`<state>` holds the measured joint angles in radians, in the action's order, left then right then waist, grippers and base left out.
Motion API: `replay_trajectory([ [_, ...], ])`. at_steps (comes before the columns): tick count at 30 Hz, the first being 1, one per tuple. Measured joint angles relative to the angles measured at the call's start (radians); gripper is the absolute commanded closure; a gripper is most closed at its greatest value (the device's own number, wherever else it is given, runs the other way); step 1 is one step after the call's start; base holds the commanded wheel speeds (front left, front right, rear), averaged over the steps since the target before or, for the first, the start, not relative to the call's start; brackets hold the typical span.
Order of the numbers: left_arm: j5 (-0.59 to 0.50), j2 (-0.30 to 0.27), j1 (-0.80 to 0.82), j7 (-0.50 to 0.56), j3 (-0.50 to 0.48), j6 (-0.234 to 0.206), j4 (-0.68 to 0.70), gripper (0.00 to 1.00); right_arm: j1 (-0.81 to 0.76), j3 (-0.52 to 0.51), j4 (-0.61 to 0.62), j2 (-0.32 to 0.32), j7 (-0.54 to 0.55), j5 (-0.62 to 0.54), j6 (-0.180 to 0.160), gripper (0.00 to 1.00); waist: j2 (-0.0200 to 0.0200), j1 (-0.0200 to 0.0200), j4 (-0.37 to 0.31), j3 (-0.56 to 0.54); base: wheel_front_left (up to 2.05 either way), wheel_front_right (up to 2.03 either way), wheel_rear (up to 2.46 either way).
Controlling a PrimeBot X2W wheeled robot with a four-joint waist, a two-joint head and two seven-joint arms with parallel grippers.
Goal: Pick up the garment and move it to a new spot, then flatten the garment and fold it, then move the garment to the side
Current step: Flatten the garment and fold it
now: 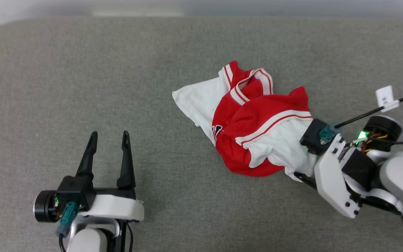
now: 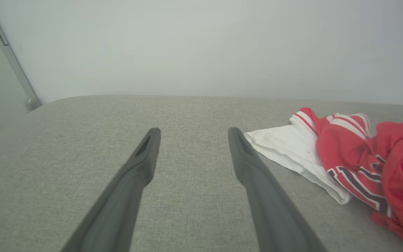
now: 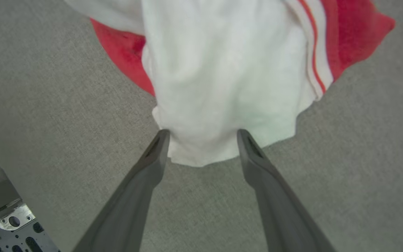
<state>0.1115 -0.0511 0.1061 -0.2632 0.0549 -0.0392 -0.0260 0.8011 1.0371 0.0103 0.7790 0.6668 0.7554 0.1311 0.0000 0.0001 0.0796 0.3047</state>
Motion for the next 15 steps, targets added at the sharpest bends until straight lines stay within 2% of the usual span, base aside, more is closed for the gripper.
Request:
replay_trajectory([
  [6,0.002,0.001,0.044,0.000,0.008,0.000,-0.003,0.00,0.057,0.141,-0.110,-0.031,-0.018,0.025,0.000,0.00,0.0000,-0.0001,0.016,0.072,0.00,0.00,0.00],
  [10,0.002,0.000,0.049,0.000,0.008,0.000,-0.011,0.00,0.085,0.185,-0.140,-0.038,-0.038,0.037,0.000,0.00,0.0000,-0.0001,0.019,0.086,0.00,0.00,0.00],
  [11,0.001,0.000,0.049,0.000,0.008,0.000,-0.013,0.00,0.088,0.192,-0.144,-0.040,-0.049,0.037,0.000,0.65,0.0000,-0.0001,0.017,0.082,0.00,0.00,0.00],
  [12,0.001,0.000,0.049,0.000,0.005,0.000,-0.015,0.00,0.092,0.200,-0.149,-0.043,-0.064,0.039,0.000,1.00,0.0000,-0.0001,0.014,0.078,0.00,0.00,0.00],
  [15,0.000,0.001,0.045,0.000,0.002,0.000,-0.024,0.00,0.102,0.218,-0.162,-0.050,-0.113,0.046,0.000,1.00,0.0000,0.0000,0.005,0.058,0.00,0.00,0.00],
])
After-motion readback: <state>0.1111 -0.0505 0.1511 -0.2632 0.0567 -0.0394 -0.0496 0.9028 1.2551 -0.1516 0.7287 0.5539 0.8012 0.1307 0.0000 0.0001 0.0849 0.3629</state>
